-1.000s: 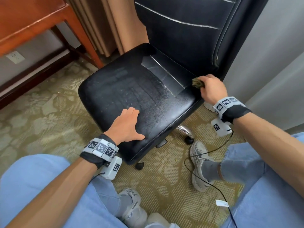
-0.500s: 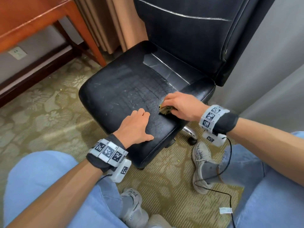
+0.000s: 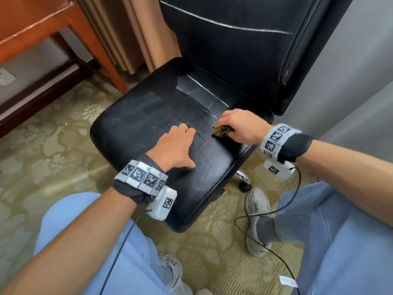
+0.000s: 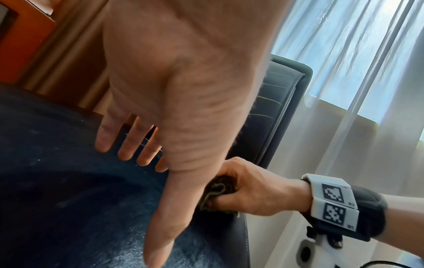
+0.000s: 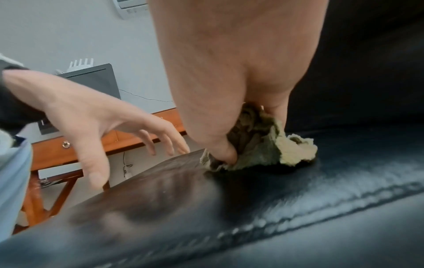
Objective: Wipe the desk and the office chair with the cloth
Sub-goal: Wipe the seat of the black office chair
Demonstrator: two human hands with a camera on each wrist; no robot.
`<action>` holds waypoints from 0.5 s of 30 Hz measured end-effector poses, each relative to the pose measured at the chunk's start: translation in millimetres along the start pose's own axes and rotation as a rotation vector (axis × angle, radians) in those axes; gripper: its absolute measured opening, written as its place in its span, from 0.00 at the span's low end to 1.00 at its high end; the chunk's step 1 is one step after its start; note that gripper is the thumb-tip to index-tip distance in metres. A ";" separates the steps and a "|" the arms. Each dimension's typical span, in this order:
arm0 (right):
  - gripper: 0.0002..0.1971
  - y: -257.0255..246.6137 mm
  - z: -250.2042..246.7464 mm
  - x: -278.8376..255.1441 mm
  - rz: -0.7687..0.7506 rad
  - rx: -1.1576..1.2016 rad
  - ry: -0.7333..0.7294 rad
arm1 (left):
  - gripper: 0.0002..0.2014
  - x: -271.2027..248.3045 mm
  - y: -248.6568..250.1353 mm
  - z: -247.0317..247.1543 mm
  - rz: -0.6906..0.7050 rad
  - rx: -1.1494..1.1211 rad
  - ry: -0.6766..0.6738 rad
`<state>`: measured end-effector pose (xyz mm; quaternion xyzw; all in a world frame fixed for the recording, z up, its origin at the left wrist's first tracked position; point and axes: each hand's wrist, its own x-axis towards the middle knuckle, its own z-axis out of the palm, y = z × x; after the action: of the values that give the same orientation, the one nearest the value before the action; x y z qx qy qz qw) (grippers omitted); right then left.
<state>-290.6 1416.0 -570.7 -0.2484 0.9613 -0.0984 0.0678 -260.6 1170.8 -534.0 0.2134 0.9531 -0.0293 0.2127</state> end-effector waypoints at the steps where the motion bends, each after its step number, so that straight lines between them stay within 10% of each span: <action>1: 0.24 -9.8 6.0 -1.4 -0.036 0.009 -0.011 | 0.48 1.2 -1.0 1.0 -0.008 0.002 -0.012; 15: 0.22 58.3 -23.9 71.0 0.369 0.089 0.109 | 0.58 11.8 -30.7 21.0 -0.057 -0.121 -0.097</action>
<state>-383.4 1434.8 -566.3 -0.0590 0.9875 -0.1398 0.0435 -274.9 1144.5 -559.0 0.1714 0.9473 0.0122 0.2704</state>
